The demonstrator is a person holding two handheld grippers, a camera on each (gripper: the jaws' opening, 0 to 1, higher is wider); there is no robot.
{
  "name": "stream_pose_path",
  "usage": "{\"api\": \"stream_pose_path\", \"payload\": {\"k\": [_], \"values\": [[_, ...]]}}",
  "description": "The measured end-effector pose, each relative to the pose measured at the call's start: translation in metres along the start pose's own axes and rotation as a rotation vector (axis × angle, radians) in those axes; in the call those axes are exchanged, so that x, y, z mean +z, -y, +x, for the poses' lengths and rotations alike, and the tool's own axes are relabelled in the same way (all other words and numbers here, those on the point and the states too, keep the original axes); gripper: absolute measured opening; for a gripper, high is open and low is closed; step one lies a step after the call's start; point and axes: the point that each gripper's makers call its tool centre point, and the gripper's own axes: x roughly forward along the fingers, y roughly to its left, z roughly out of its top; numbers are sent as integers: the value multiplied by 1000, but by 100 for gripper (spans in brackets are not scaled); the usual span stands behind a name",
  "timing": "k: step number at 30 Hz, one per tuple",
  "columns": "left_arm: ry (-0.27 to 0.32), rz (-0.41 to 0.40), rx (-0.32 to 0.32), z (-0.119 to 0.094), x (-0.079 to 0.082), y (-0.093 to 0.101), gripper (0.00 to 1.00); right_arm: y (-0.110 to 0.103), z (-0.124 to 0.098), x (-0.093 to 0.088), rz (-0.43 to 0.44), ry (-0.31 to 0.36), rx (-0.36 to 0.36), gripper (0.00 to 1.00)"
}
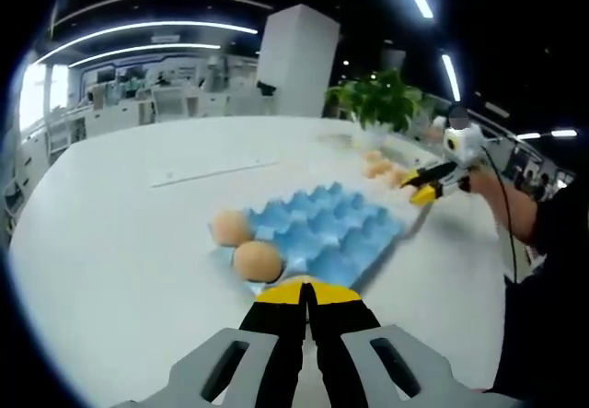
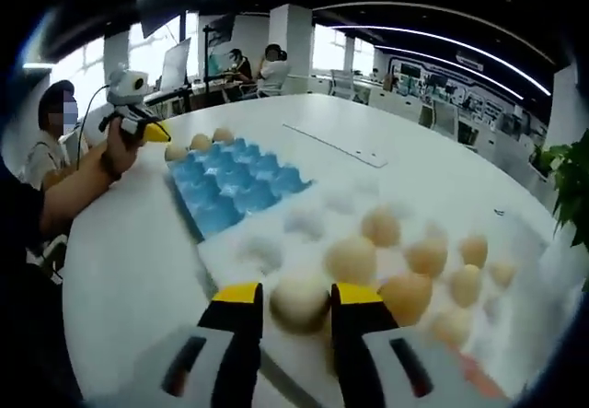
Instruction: Pick up the eggs on the table and place them into the egg tray on the table
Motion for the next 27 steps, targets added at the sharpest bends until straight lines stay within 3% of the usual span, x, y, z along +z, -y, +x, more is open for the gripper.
{"api": "stream_pose_path", "payload": {"k": [15,27], "values": [[7,9,1,0,3,0,1,-1,1,-4,35,-132,173,29],[4,11,4,1,1,3,1,-1,2,-6,-14,-203,179,29]]}}
